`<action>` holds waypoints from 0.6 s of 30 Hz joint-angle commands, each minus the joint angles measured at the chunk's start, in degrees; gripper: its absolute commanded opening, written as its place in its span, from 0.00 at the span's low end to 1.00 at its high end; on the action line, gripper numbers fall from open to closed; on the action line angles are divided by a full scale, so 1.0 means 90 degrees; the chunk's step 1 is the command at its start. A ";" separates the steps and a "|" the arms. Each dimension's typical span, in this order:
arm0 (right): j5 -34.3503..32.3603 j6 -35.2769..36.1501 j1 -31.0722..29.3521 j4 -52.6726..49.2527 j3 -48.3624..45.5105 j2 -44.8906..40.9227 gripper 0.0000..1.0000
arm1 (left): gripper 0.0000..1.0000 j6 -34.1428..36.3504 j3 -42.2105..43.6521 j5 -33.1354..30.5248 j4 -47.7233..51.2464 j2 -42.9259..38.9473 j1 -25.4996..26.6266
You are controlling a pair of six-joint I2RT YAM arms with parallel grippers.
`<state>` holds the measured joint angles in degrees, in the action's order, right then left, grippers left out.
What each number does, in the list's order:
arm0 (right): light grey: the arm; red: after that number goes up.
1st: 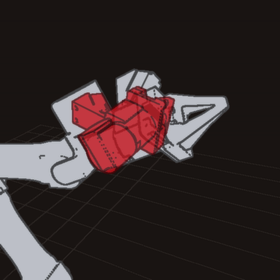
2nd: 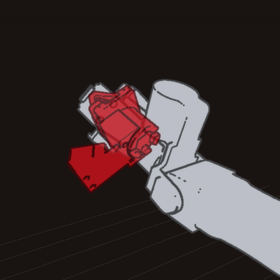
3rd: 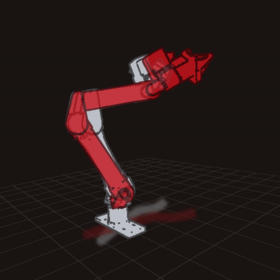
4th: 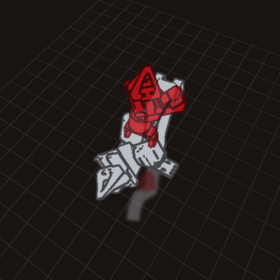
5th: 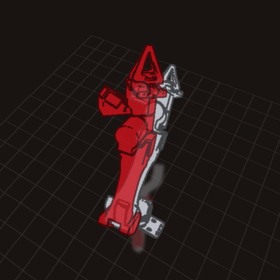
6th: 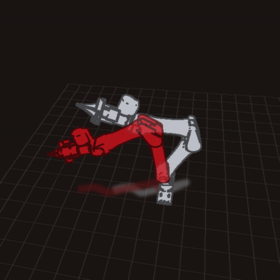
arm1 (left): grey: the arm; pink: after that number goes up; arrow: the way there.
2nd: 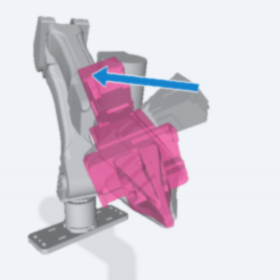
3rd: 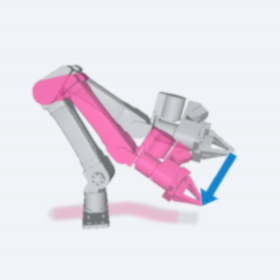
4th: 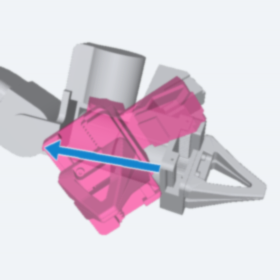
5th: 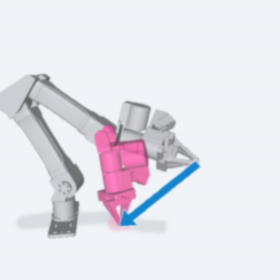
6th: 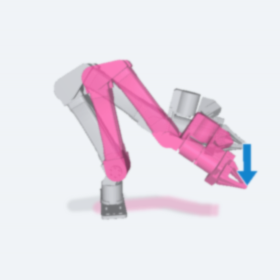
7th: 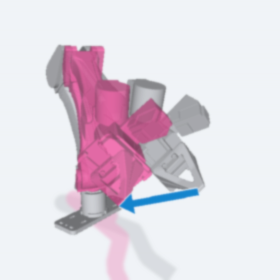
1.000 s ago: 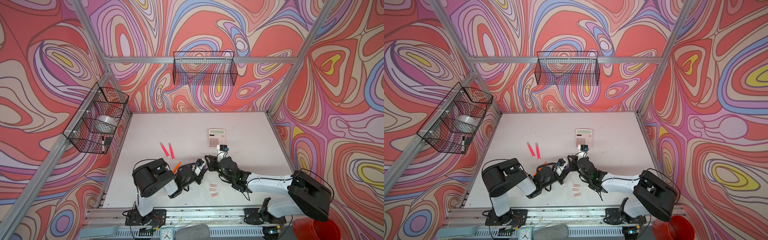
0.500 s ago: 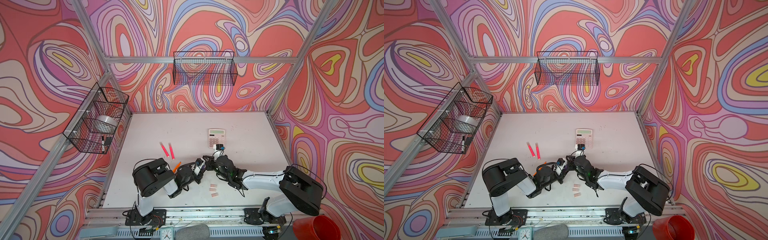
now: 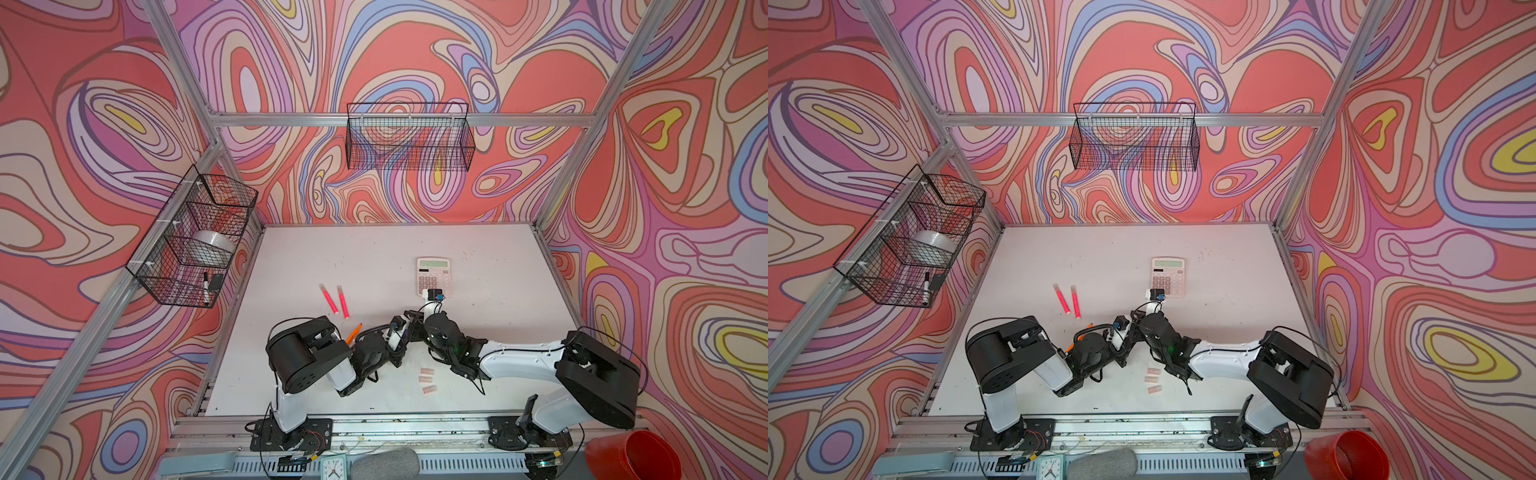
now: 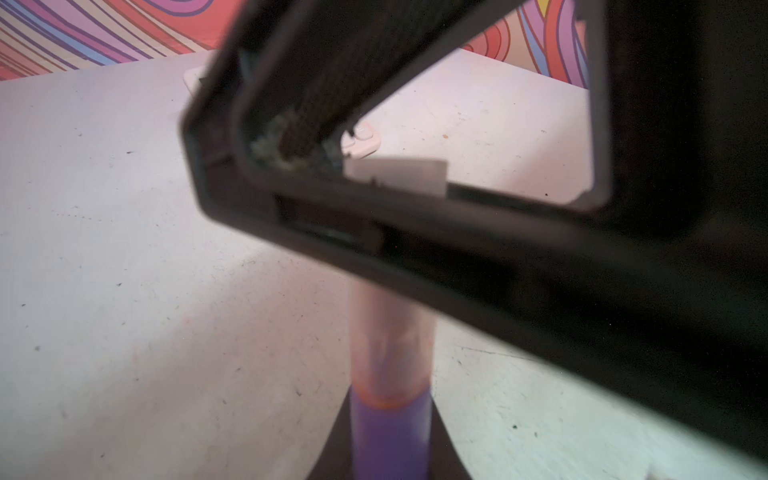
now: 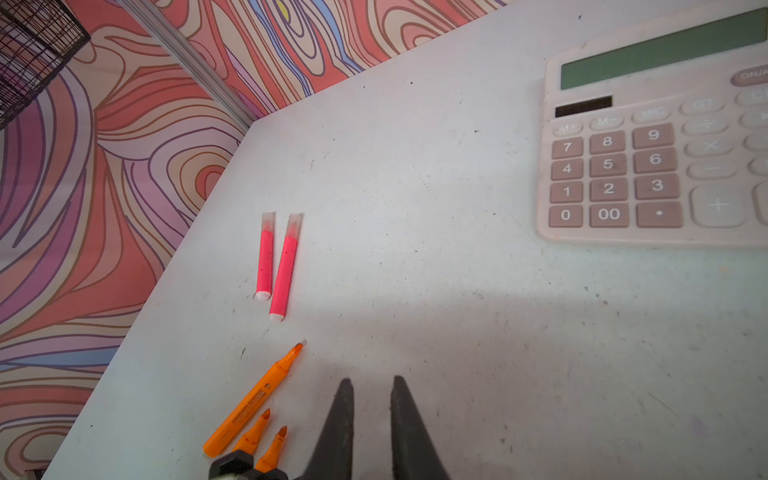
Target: Insert the pens into the pen caps
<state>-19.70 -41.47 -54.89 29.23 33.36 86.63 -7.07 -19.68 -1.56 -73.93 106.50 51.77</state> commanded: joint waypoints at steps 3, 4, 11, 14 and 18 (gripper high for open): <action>0.0933 -0.0248 -0.0590 0.0354 -0.0596 -0.0115 0.00 | 0.00 0.0125 -0.0202 -0.0742 -0.0516 -0.0780 -0.0013; 0.0877 -0.0204 -0.0658 0.0341 -0.0628 -0.0248 0.00 | 0.00 0.0173 -0.0245 -0.0690 -0.0508 -0.0860 -0.0013; 0.0367 -0.0010 -0.0982 -0.0119 -0.0644 -0.1042 0.00 | 0.00 0.0236 -0.0508 -0.0354 -0.0514 -0.1369 -0.0016; 0.0230 -0.0020 -0.1075 -0.0175 -0.0677 -0.1091 0.00 | 0.00 0.0333 -0.0525 -0.0515 -0.0514 -0.1602 -0.0015; 0.0053 0.0045 -0.1195 -0.0430 -0.0587 -0.1069 0.00 | 0.00 0.0461 -0.0680 -0.0574 -0.0516 -0.1705 -0.0043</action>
<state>-28.23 -39.92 -60.62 34.04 29.50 75.79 -1.80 -19.75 -0.80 -68.51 93.73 53.17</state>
